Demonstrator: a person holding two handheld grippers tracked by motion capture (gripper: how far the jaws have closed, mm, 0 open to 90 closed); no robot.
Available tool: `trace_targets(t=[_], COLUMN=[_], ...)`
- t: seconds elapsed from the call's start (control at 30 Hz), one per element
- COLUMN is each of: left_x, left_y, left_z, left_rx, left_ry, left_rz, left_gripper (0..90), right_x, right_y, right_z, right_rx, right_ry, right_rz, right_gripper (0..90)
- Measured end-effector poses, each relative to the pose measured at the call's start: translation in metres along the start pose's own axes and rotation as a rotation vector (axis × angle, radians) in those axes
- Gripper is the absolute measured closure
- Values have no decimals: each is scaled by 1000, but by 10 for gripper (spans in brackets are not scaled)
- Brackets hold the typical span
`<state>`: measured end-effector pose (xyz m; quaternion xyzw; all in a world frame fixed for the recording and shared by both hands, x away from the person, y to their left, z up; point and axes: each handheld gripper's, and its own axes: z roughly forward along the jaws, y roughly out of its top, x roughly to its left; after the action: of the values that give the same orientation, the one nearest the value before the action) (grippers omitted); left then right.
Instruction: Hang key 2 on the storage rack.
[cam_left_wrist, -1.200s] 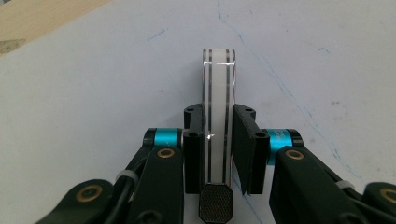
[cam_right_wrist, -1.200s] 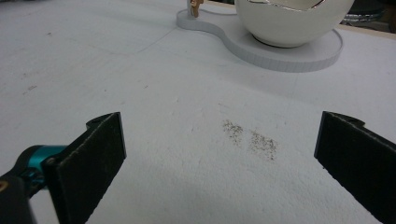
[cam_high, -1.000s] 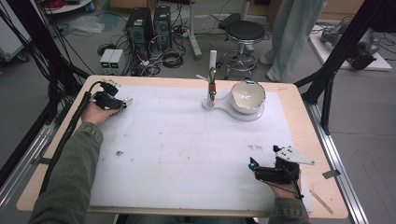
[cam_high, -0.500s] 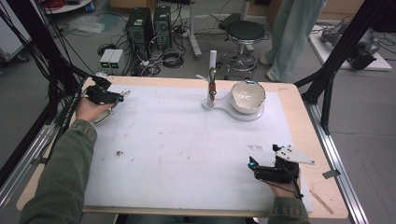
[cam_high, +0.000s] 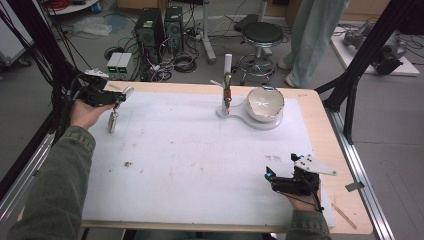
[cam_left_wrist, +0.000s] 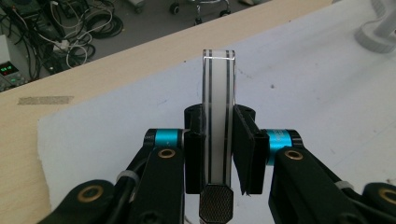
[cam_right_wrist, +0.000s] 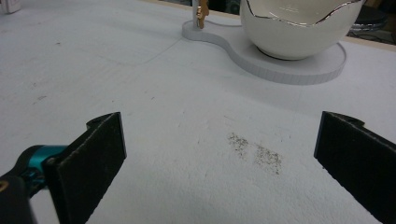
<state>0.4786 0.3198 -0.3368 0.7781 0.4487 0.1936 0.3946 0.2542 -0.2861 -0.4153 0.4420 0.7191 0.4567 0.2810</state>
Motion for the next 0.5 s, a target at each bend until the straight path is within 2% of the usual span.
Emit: trace_targets(t=[0.27, 0.5], left_x=[2, 0], left_y=[5, 11], left_z=[-18, -32], left_rx=[-50, -70], left_ry=[-24, -10], left_rz=[-38, -52], left_gripper=[750, 750], right_x=[0, 1], right_y=[1, 2], right_z=[1, 2], right_rx=[-5, -6], right_ry=[2, 10], right_rz=[-5, -4], right_gripper=[10, 10])
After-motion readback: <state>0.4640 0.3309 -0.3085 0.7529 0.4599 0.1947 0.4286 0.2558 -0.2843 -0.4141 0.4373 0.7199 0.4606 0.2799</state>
